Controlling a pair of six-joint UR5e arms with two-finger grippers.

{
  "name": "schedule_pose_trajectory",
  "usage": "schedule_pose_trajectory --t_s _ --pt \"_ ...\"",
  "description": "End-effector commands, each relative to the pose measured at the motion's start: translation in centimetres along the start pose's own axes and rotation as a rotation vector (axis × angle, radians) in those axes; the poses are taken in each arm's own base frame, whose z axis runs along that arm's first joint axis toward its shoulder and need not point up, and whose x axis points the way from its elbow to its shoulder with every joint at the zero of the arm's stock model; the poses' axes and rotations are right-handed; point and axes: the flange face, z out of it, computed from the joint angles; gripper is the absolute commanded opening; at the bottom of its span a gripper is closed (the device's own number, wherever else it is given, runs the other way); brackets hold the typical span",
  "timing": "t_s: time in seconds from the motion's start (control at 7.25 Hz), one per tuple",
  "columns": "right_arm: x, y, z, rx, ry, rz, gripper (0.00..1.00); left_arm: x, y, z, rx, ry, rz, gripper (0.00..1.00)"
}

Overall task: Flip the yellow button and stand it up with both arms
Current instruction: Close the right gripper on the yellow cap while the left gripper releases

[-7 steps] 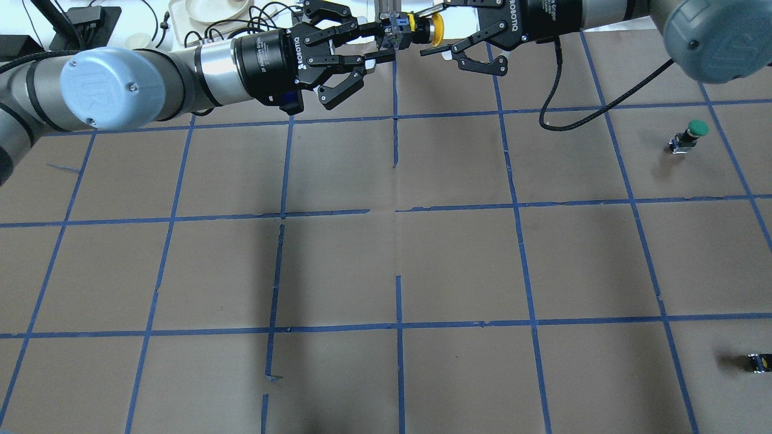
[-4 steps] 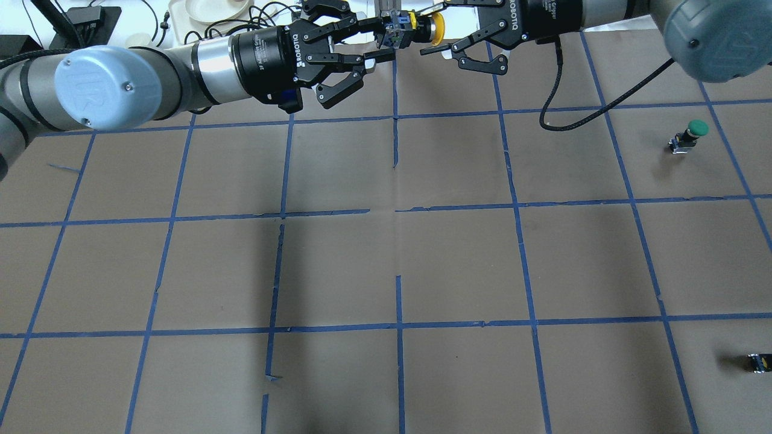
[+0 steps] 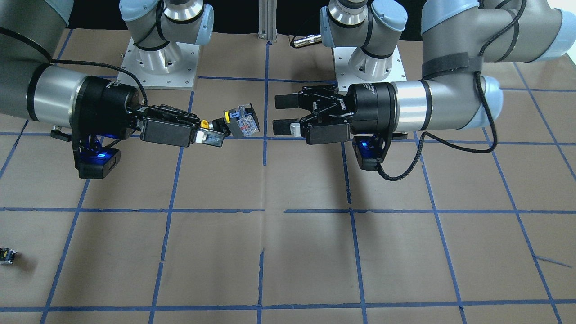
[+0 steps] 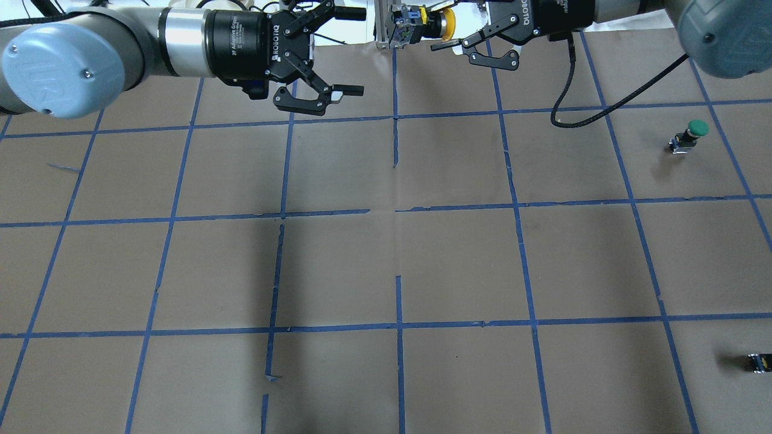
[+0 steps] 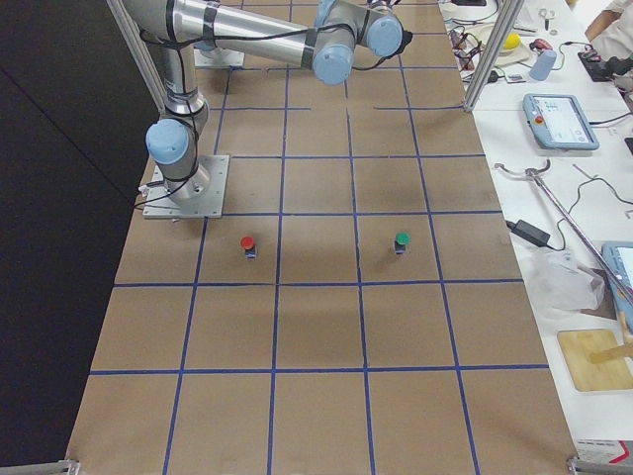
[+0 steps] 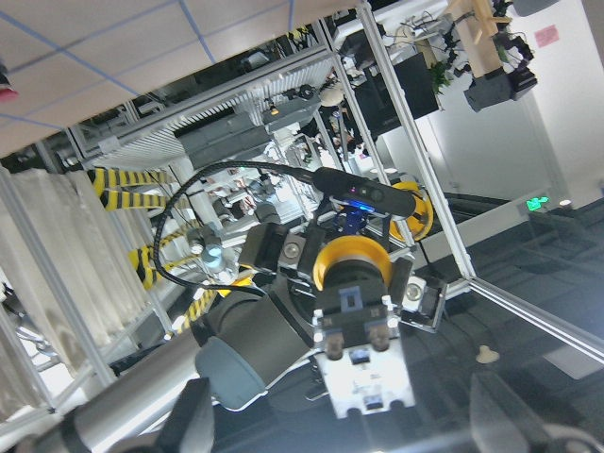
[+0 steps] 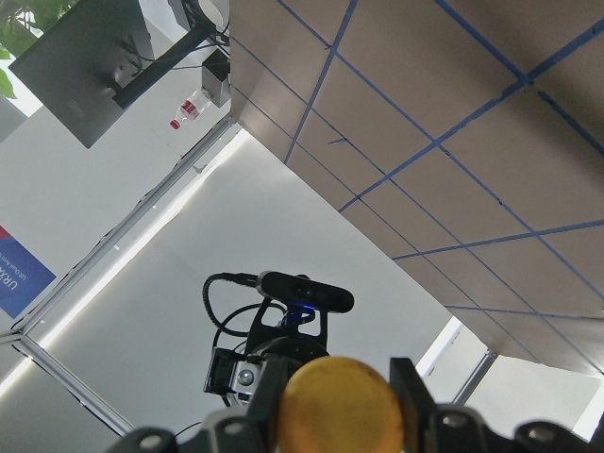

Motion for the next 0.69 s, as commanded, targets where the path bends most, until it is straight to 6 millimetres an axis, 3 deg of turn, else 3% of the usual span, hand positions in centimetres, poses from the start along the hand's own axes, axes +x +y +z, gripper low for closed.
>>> schedule_pose_trajectory --t_s 0.0,0.14,0.41,0.55 --pt "0.7 -0.6 -1.6 0.136 0.162 -0.018 0.32 1.0 -1.1 -3.4 0.379 -0.217 0.172 0.98" --pt "1.5 -1.1 -2.0 0.206 0.258 -0.026 0.32 1.1 -1.2 -4.5 0.516 -0.305 0.252 0.97" --pt "3.4 -2.3 -3.1 0.377 0.470 -0.048 0.18 1.0 -1.7 -7.8 0.738 -0.664 0.489 0.97" --pt "4.5 -2.9 -4.2 0.480 0.635 -0.064 0.15 -0.4 -3.1 -8.5 0.779 -0.882 0.549 0.98"
